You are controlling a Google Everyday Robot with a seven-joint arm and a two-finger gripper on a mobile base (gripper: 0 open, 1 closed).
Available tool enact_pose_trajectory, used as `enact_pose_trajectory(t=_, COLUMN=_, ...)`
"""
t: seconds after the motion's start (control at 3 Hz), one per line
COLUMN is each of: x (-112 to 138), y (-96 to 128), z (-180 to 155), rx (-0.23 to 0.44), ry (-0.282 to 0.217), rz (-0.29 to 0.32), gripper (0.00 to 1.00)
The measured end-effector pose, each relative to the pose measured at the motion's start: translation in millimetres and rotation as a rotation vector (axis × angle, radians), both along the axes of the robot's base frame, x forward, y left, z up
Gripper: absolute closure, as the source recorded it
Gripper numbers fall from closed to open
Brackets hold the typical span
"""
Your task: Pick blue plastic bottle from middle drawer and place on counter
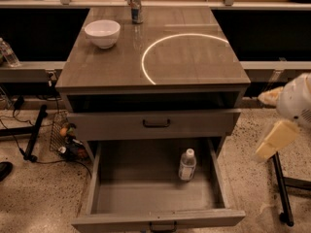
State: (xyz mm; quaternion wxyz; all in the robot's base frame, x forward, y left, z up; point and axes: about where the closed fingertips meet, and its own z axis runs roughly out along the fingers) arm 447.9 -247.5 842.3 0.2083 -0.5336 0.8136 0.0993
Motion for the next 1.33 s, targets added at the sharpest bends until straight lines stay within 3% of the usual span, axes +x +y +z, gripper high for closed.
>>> enact_pose_trajectory(t=0.33, x=8.4, y=7.4, z=-42.2, rx=0.091, ry=-0.003, rz=-0.005, gripper=0.00)
enact_pose_trajectory(t=0.67, x=7.8, y=9.9, z=-46.5, rx=0.104, ry=0.000, rz=-0.006, gripper=0.00)
enact_pose_trajectory(t=1.0, x=4.8, y=21.0, z=-69.2, rx=0.167, ry=0.015, rz=-0.013, gripper=0.00)
enact_pose_trajectory(t=1.33, x=8.0, y=29.7, z=-111.9, rx=0.255, ry=0.028, rz=-0.044, gripper=0.00)
